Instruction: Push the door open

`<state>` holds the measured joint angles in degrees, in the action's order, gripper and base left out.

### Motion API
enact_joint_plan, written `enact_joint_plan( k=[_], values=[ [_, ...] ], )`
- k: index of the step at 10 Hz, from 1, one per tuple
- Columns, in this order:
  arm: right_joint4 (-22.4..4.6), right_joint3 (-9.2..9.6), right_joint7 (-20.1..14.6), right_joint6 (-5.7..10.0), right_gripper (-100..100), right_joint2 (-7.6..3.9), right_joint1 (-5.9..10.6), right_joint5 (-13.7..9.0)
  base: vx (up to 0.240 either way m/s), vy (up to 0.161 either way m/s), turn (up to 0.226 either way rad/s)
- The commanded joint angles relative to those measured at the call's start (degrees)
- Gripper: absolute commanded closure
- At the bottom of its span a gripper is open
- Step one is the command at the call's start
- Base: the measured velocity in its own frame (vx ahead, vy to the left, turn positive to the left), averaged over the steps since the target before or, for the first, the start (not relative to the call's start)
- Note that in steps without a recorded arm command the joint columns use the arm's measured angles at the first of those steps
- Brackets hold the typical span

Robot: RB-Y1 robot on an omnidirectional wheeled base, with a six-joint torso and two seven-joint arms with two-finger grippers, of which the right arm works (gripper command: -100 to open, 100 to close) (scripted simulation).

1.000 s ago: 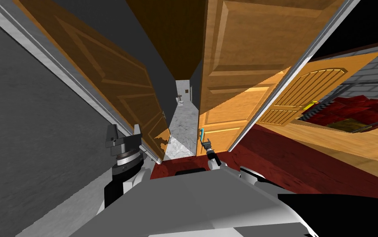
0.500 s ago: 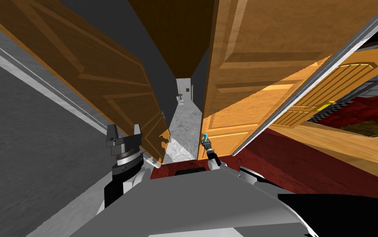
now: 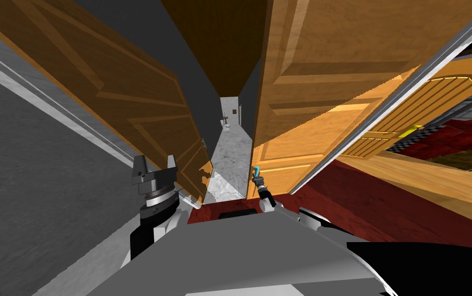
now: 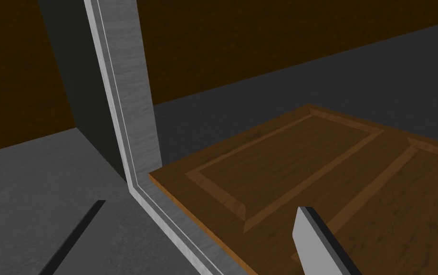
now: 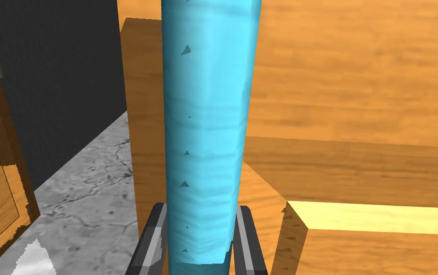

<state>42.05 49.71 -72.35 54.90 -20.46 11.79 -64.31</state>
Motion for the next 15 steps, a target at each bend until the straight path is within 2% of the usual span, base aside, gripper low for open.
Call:
enact_joint_plan(
  k=[1,9,11,12,15],
  values=[
    [0.01,0.11,0.01,0.14,100,0.04,-0.23,0.05,0.0,0.0,0.0],
    [-2.12,-4.76,1.27,0.4,100,0.9,0.03,-1.58,0.178,0.036,-0.027],
    [-2.12,-4.76,1.27,0.4,100,0.9,0.03,-1.58,0.08,0.017,-0.009],
    [-2.86,-6.41,1.72,0.54,100,1.22,0.04,-2.12,0.143,0.04,-0.031],
    [-3.83,-8.6,2.31,0.73,100,1.63,0.06,-2.85,0.183,0.066,-0.055]
  ],
)
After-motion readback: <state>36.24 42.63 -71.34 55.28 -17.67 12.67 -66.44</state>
